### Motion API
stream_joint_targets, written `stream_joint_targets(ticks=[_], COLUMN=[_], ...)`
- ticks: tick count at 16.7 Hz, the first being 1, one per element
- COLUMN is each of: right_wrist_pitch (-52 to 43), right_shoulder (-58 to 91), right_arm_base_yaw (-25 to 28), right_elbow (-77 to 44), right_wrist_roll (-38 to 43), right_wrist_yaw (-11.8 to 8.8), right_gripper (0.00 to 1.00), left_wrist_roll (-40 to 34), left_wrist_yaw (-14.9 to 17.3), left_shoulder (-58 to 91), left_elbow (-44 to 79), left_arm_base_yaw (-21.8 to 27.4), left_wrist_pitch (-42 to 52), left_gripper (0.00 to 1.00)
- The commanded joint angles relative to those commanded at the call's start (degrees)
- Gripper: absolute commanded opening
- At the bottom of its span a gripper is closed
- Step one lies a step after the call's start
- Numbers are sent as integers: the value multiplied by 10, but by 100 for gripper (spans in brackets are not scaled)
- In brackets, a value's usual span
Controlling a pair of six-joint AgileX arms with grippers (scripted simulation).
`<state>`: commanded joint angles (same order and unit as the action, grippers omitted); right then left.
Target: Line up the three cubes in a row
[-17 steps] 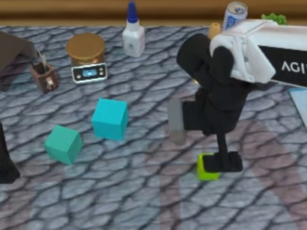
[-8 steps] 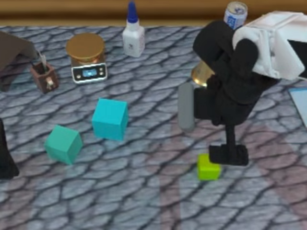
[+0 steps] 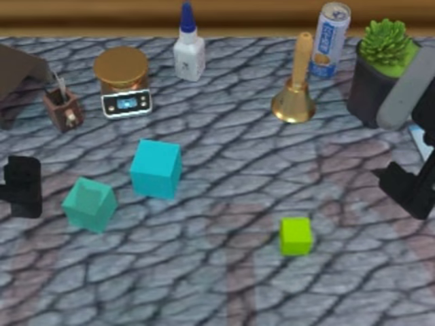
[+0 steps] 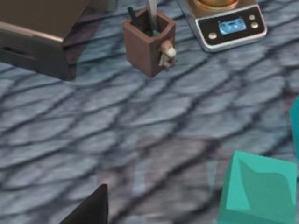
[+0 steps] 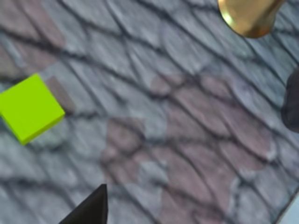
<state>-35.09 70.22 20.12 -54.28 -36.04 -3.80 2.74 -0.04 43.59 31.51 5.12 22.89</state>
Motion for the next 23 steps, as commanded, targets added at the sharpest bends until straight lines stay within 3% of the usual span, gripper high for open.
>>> stream_joint_targets(ticks=[6,12,16,23], right_wrist_pitch=[168,298,346,351], right_shoulder=[-357,-605,-693,-702], right_arm_base_yaw=[-111,-176,-194,-195], right_elbow=[278,476,537,543], right_wrist_roll=[169,305,355,360], right_wrist_yaw=[4,25,37,38], right_gripper=[100,100,100,100], left_wrist_roll=[22,38,43,44], left_wrist_yaw=[-1,0,1,1], left_shoulder=[339,587,666,675], left_elbow=[221,399,462,467], left_arm_base_yaw=[38,68,78,76], left_wrist_pitch=[172,300,340,341], left_gripper=[100,100,100,100])
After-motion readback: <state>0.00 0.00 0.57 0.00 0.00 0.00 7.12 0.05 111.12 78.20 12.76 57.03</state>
